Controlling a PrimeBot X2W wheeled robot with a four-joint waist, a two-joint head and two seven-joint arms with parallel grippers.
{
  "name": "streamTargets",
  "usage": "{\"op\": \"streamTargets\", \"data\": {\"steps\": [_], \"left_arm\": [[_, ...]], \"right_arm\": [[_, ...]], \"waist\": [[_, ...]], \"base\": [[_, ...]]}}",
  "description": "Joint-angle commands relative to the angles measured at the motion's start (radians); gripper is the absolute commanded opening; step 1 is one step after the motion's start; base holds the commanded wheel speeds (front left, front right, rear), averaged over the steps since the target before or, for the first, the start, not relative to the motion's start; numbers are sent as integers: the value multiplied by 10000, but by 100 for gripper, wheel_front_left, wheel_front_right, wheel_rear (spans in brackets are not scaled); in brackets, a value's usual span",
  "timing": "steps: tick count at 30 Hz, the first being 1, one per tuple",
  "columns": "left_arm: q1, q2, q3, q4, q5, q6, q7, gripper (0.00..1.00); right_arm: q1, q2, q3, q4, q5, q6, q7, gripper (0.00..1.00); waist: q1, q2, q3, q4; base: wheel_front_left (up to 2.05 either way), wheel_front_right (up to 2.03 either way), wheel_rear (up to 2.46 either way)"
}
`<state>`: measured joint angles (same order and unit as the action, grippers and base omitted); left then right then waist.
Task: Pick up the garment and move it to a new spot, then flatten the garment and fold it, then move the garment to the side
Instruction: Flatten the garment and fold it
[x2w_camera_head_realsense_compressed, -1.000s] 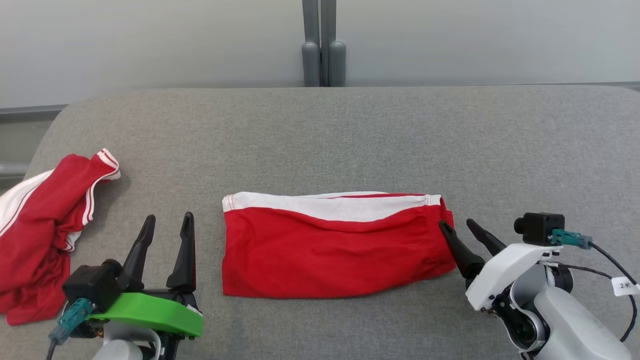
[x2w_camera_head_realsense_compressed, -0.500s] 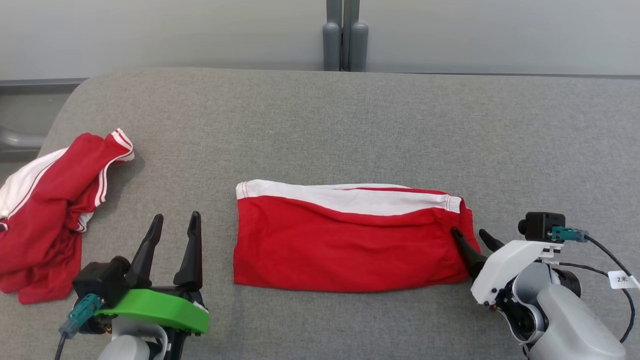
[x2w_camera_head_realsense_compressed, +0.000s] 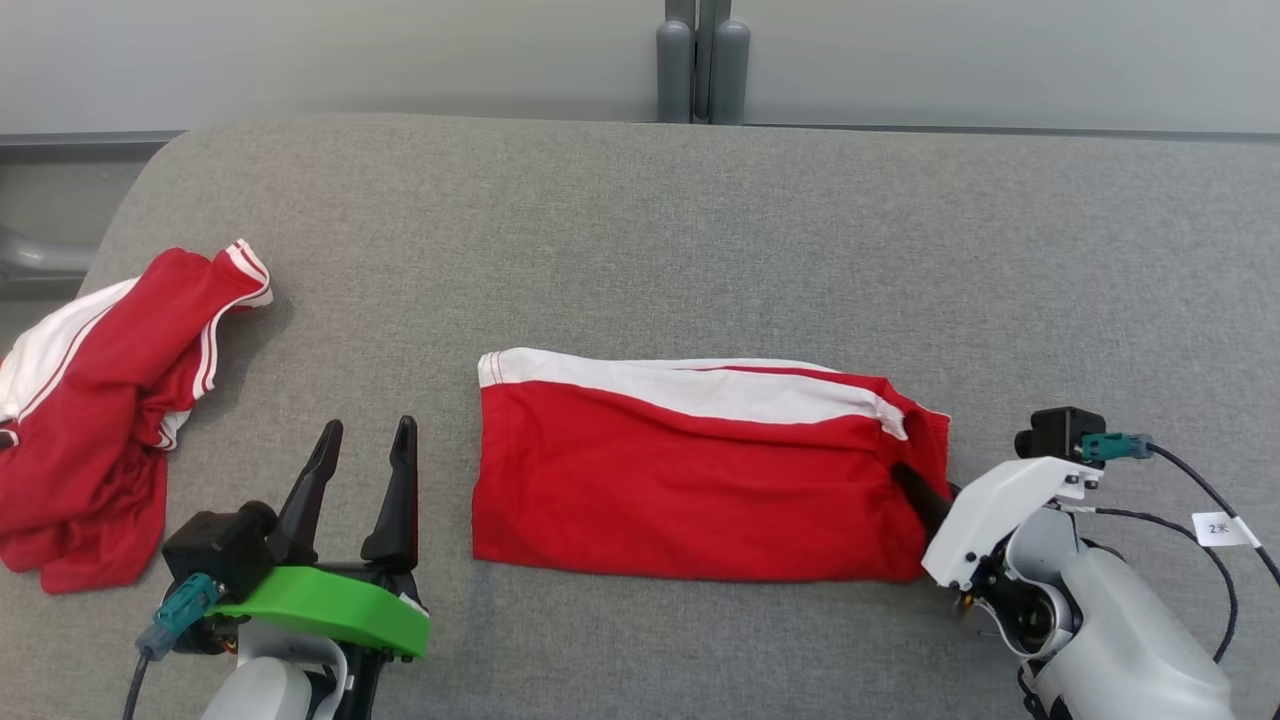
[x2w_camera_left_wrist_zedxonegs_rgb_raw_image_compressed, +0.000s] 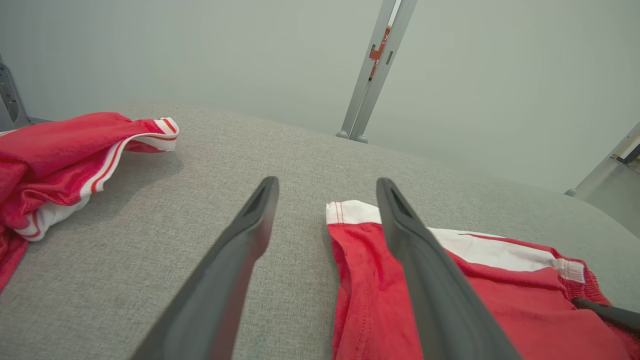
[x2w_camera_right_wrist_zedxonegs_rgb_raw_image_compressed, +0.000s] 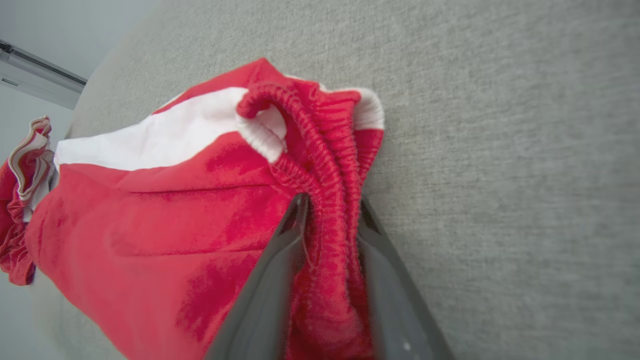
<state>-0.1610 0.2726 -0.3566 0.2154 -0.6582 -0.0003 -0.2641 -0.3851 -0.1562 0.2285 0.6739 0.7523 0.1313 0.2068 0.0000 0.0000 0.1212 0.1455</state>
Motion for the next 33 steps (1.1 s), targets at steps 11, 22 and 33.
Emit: {"op": "streamTargets", "data": {"steps": [11,22,33], "left_arm": [[-25,-74,60,238,173,-76,-2,100],[208,-114,52,195,163,-83,-2,100],[262,-218,-151,314,80,-124,18,100]], "right_arm": [[-251,-308,213,-426,736,-7,120,0],[133,-2171,-611,-1442,822,-7,968,0],[517,-690,-1765,-3339,2386,-6,2365,0]], "waist": [[0,0,-199,22],[0,0,-391,-606],[0,0,-515,-569]], "base": [[0,0,0],[0,0,0],[0,0,0]]}}
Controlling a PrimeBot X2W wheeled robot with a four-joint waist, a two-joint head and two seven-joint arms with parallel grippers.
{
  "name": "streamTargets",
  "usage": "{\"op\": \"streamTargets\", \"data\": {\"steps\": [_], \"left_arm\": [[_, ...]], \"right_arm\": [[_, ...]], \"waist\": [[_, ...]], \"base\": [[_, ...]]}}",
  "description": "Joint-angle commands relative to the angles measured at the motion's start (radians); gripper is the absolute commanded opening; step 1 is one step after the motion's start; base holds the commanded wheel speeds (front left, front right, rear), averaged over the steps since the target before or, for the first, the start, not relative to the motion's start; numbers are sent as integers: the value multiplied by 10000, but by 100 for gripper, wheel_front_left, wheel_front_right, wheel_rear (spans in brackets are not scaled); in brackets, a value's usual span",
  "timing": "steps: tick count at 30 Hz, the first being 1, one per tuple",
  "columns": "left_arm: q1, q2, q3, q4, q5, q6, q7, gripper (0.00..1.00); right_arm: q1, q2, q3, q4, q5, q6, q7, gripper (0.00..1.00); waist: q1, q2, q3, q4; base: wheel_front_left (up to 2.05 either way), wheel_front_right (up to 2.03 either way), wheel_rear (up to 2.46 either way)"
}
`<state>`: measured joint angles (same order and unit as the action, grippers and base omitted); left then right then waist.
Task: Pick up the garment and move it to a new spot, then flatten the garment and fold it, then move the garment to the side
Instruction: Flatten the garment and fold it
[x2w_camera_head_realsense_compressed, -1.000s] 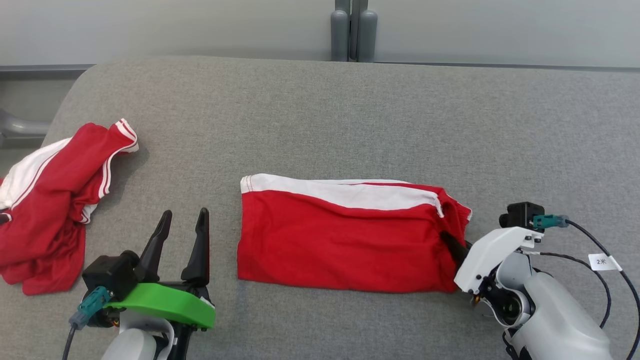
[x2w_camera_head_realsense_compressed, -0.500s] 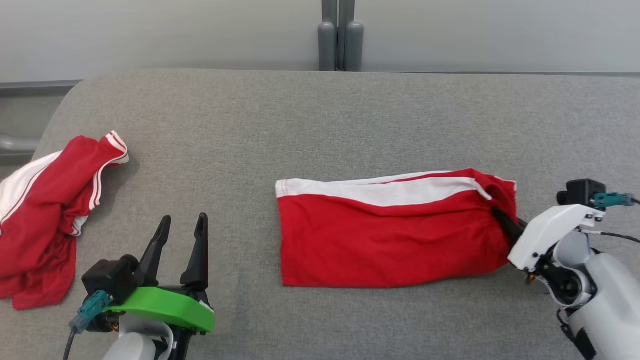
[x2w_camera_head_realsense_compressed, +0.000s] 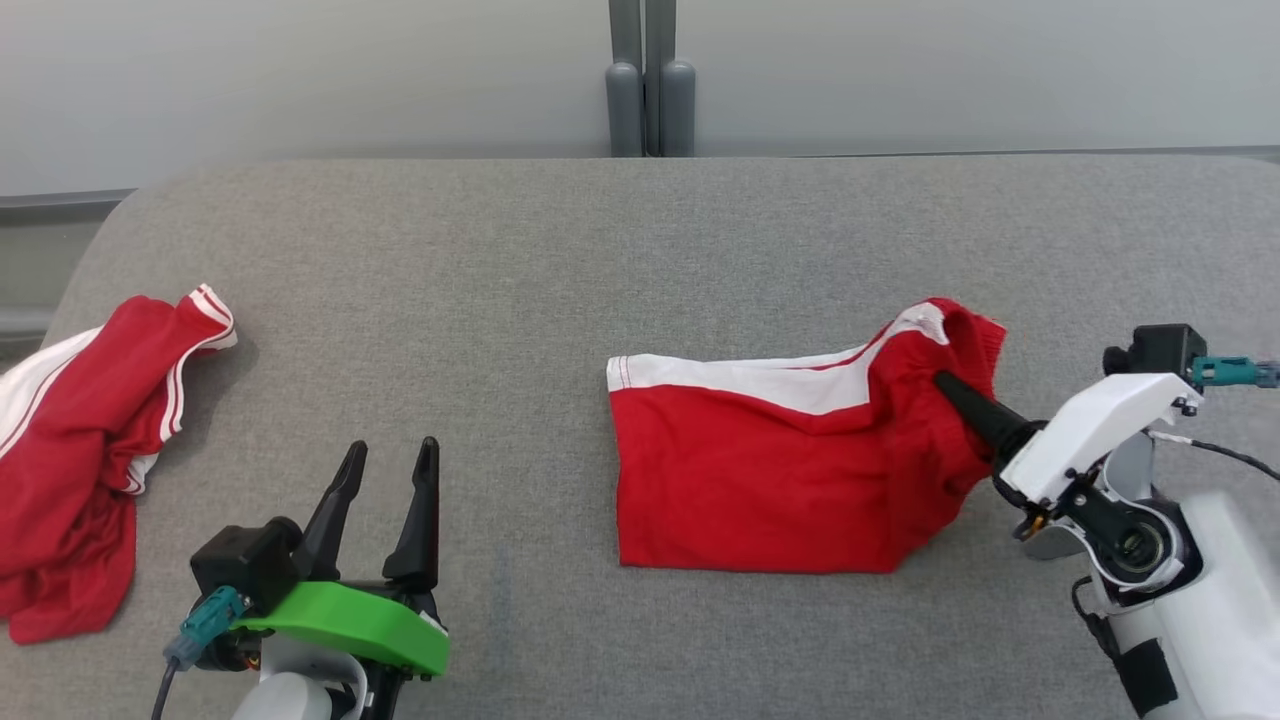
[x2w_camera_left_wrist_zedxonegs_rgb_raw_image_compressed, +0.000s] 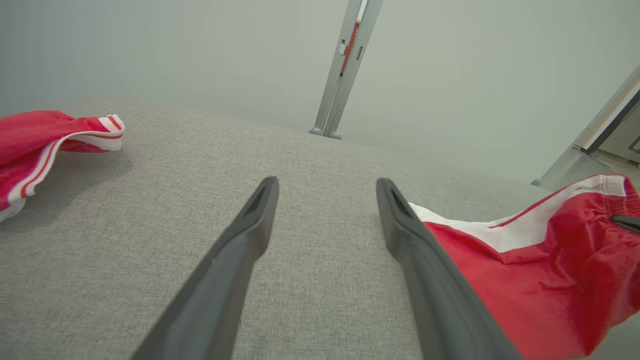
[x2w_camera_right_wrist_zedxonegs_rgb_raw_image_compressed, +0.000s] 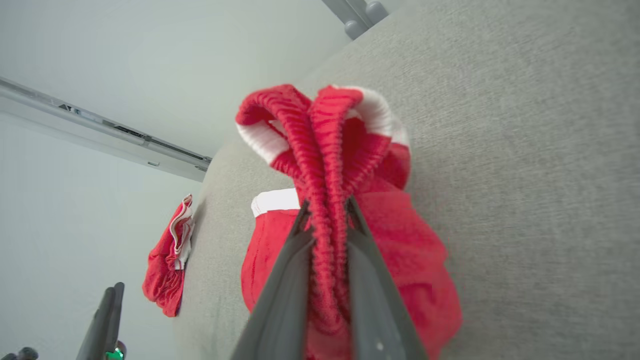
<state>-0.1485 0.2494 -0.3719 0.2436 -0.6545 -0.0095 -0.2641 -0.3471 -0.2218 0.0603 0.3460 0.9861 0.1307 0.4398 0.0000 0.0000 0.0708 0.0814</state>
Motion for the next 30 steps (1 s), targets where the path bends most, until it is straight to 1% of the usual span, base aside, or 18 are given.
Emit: {"op": "streamTargets", "data": {"steps": [1,3,5,10,14,16,20,26,28,29,30], "left_arm": [[131,2,-18,53,28,-49,29,100],[94,-13,-19,81,14,-38,37,100],[39,-14,-27,123,1,-46,26,100],[-105,-98,-86,221,3,-90,26,100],[-172,-205,-155,350,7,-151,18,100],[-196,-246,-171,406,11,-175,14,100],[-257,-291,-156,494,35,-234,6,100],[-315,-310,-117,591,99,-272,-5,100],[-312,-295,-81,611,111,-262,-7,100],[-298,-285,-67,621,115,-258,-8,100],[-280,-279,-53,634,120,-253,-10,100]], "right_arm": [[198,220,-151,-196,224,0,205,0],[239,713,-211,-404,459,0,508,0],[249,1059,-314,-489,683,2,750,0],[79,1586,-325,-130,1005,0,1063,0],[-144,1693,-71,500,1360,2,1128,0],[-229,1706,289,771,1819,2,995,0],[-515,1690,1007,1360,2407,2,445,0],[-1095,1696,1820,2407,2762,2,-410,0],[-1233,1697,2042,2622,2870,2,-569,46],[-1285,1697,2120,2691,2915,2,-636,87],[-1343,1692,2200,2758,2969,2,-704,100]], "waist": [[0,0,-5,137],[0,0,12,268],[0,0,32,422],[0,0,95,821],[0,0,157,1163],[0,0,186,1305],[0,0,260,1483],[0,0,368,1573],[0,0,375,1543],[0,0,369,1521],[0,0,358,1484]], "base": [[0,0,0],[0,0,0],[0,0,0],[0,0,0],[0,0,0],[0,0,0],[0,0,0],[0,0,0],[0,0,0],[0,0,0],[0,0,0]]}}
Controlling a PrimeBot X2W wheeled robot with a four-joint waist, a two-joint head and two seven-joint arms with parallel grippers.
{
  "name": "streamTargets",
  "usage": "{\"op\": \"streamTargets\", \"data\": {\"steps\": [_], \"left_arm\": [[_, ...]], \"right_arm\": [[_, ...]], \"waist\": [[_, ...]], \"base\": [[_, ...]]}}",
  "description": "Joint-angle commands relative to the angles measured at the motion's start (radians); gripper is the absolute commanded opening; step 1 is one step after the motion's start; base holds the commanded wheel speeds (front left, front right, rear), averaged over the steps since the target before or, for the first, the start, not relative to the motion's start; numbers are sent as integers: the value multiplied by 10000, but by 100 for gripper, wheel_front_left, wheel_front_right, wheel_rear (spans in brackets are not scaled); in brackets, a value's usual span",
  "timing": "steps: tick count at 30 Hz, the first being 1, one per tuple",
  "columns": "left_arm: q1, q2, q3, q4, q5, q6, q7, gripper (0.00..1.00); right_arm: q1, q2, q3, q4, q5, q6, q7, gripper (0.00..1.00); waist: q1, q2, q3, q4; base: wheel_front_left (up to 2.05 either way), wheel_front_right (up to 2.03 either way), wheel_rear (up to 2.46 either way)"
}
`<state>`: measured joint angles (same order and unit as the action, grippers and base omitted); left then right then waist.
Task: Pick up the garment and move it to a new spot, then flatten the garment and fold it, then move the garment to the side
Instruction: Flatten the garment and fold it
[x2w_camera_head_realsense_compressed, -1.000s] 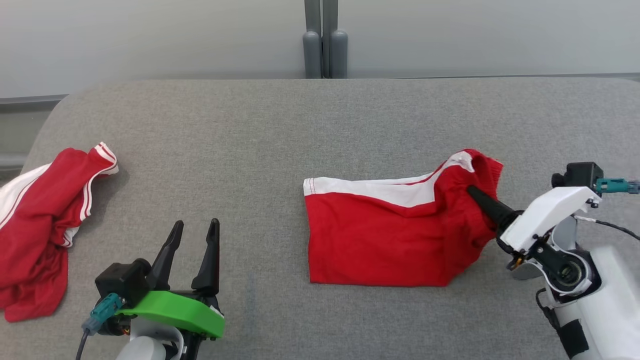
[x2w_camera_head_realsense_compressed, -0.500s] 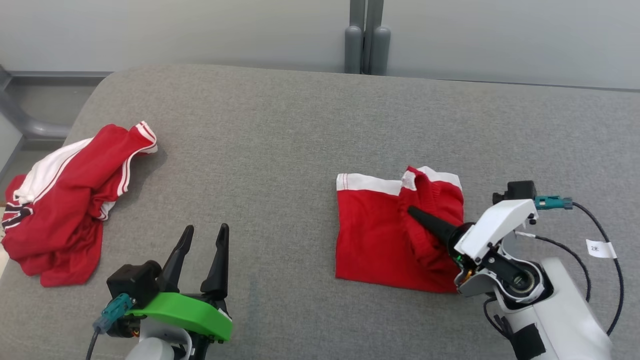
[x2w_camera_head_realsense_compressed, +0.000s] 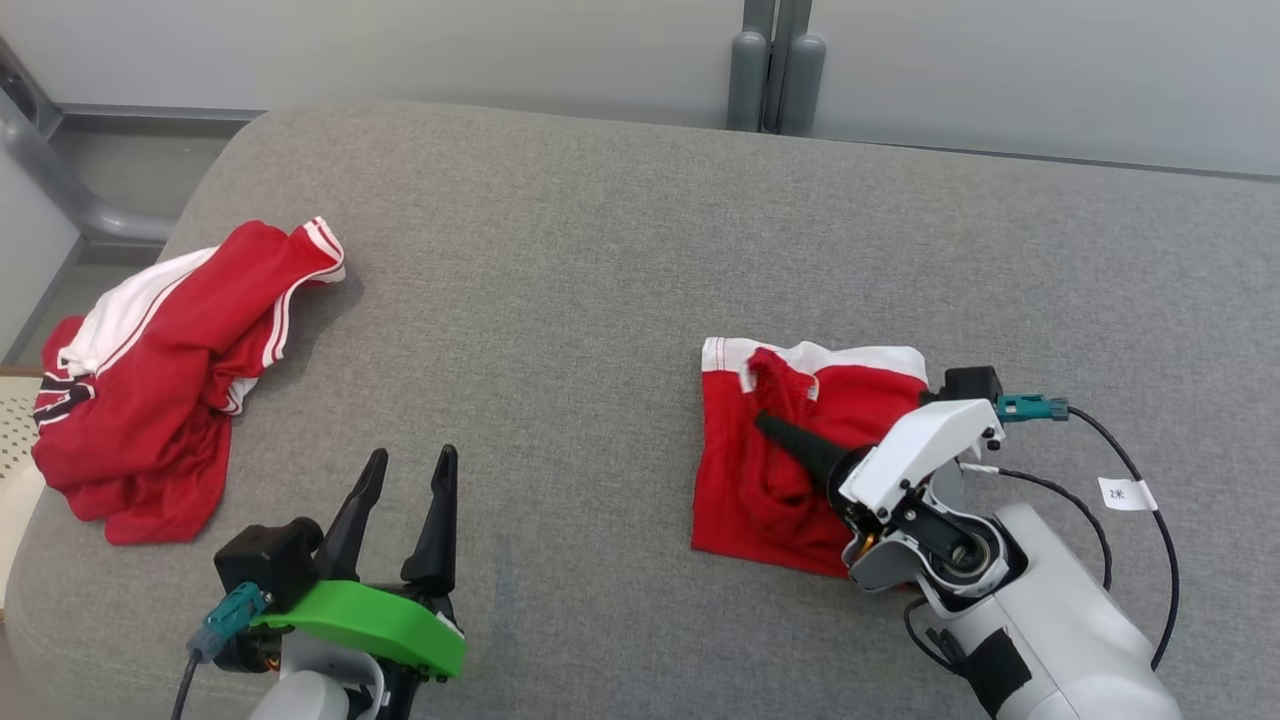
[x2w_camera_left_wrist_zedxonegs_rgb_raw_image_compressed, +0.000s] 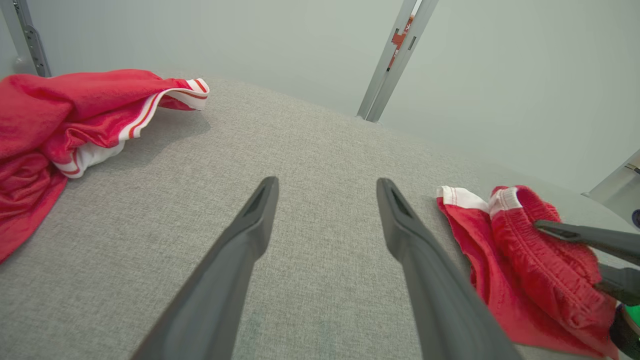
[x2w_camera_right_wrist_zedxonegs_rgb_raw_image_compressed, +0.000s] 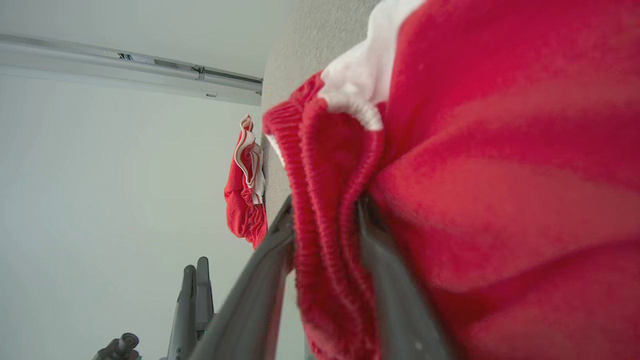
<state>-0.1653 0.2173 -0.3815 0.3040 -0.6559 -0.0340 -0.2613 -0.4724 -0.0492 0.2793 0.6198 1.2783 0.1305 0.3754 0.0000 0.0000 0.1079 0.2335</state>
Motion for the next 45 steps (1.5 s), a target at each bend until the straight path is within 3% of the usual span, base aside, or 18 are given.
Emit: {"op": "streamTargets", "data": {"steps": [1,5,9,16,21,33,38,45], "left_arm": [[-96,40,51,42,133,-4,-38,100],[-32,14,66,81,136,-9,-41,100],[39,48,138,75,127,19,-34,100],[178,194,362,-95,190,117,-38,100],[415,358,583,-502,325,338,-26,100],[1091,506,1136,-1084,431,772,-29,100],[1330,374,1410,-1263,652,967,-29,100],[1509,233,1736,-1412,1317,854,-29,100]], "right_arm": [[-130,-33,60,40,68,4,-135,100],[-169,-30,237,-422,346,4,-286,100],[92,-122,219,-1732,505,4,-487,100],[997,-1431,406,-4646,-486,4,-1862,100],[1612,-2356,499,-5623,-1375,4,-2994,100],[2764,-3112,-395,-5350,-3939,4,-4990,100],[3140,-3064,-707,-4902,-5297,2,-5523,100],[3448,-2714,-1085,-3985,-7311,2,-6071,100]], "waist": [[0,0,-27,-76],[0,0,-110,-280],[0,0,-199,-507],[0,0,-655,-869],[0,0,-1010,-1132],[0,0,-1317,-1585],[0,0,-1329,-1687],[0,0,-1304,-1779]], "base": [[0,0,0],[0,0,0],[0,0,0],[0,0,0],[0,0,0],[0,0,0],[0,0,0],[0,0,0]]}}
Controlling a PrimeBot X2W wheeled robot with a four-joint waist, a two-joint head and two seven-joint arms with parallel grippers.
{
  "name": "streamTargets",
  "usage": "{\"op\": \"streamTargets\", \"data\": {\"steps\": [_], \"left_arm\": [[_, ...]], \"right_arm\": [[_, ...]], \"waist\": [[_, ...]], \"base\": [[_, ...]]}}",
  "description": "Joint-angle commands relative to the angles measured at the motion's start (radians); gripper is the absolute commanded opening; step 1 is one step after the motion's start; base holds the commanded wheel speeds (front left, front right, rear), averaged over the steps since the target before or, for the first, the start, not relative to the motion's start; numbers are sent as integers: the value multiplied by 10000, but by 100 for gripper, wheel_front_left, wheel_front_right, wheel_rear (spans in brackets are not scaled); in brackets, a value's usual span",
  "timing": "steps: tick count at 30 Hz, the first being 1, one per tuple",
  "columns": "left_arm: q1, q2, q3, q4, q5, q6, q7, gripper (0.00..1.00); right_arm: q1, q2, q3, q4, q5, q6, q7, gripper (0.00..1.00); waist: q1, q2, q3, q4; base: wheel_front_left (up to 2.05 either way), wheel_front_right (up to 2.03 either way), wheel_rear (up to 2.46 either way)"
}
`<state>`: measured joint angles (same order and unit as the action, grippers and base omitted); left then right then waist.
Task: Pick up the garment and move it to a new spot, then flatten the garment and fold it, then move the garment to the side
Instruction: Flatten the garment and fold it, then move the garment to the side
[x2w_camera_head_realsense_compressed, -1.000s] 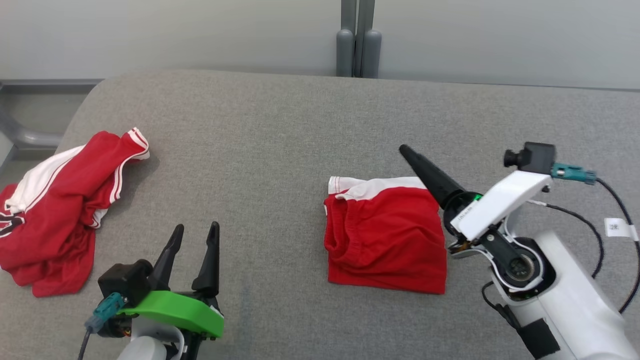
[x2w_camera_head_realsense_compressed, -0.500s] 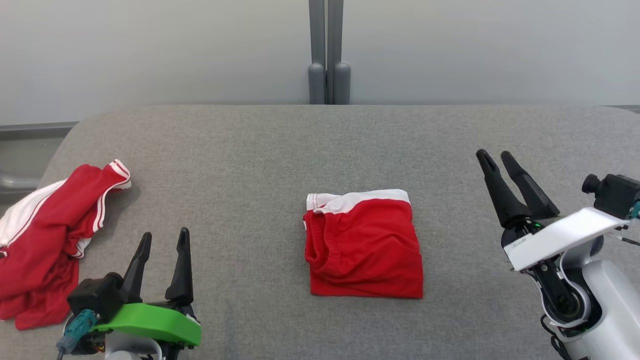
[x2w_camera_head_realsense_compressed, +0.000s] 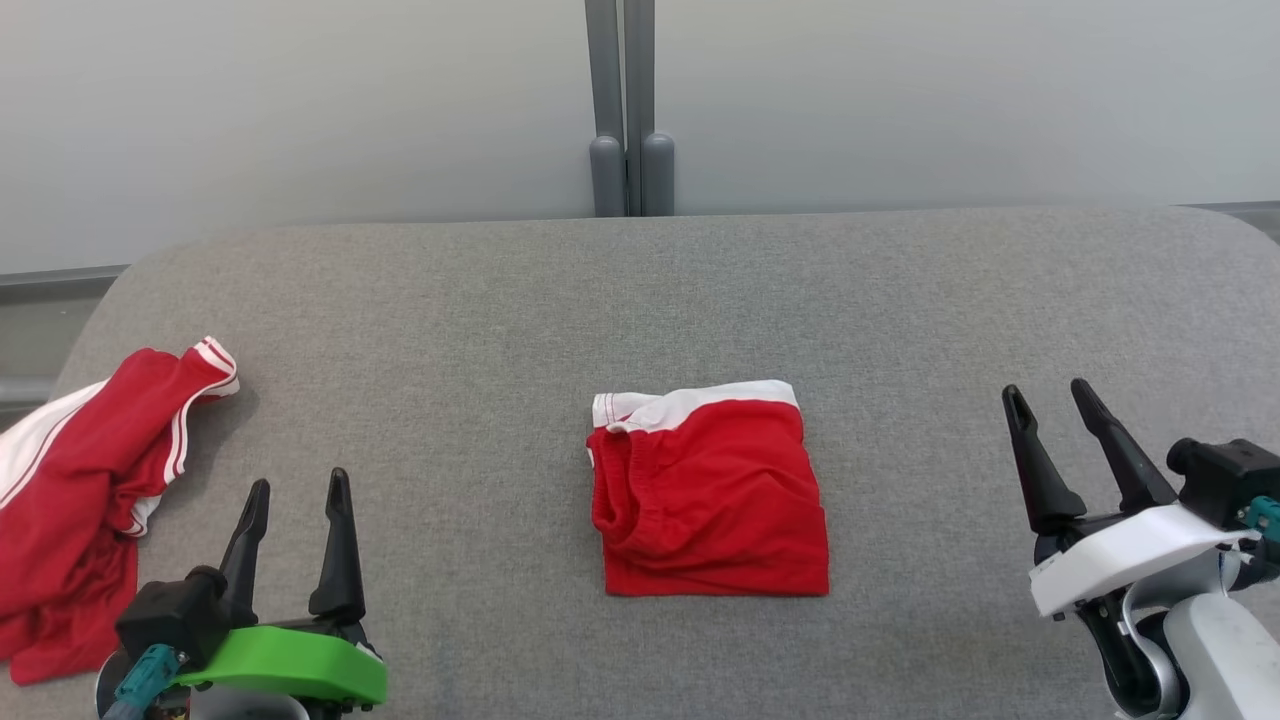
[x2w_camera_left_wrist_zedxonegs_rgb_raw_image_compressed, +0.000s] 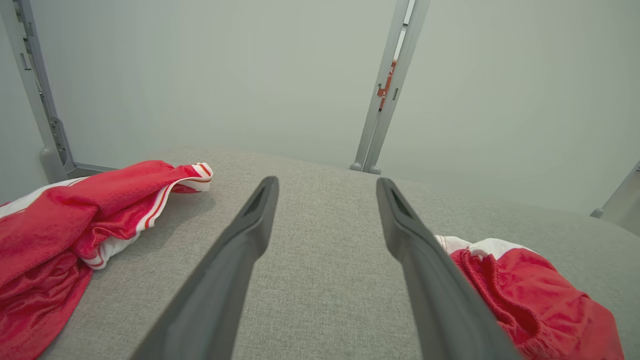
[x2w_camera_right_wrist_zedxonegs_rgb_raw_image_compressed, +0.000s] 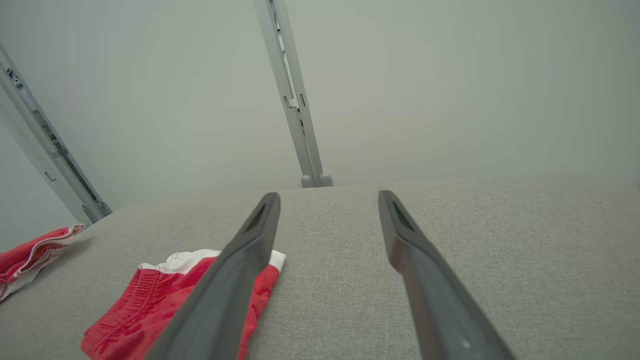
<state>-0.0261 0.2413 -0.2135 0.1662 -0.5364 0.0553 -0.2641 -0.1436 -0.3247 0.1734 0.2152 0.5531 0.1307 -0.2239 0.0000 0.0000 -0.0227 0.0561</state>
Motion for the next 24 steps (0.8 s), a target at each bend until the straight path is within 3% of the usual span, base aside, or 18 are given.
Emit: {"op": "streamTargets", "data": {"steps": [1,10,19,24], "left_arm": [[121,-37,74,-62,263,-71,-1,100],[101,-370,365,-59,1144,-478,1,100],[27,-630,578,164,1457,-802,-1,100],[-58,-815,585,249,1524,-966,-1,100]], "right_arm": [[166,104,-80,192,-284,0,-100,100],[-115,591,-200,944,-1083,0,-132,100],[-402,522,120,948,-1090,0,116,100],[-1014,543,791,1081,-736,0,1071,100]], "waist": [[0,0,3,-10],[0,0,-10,-84],[0,0,7,-32],[0,0,136,240]], "base": [[0,0,0],[0,0,0],[0,0,0],[0,0,0]]}}
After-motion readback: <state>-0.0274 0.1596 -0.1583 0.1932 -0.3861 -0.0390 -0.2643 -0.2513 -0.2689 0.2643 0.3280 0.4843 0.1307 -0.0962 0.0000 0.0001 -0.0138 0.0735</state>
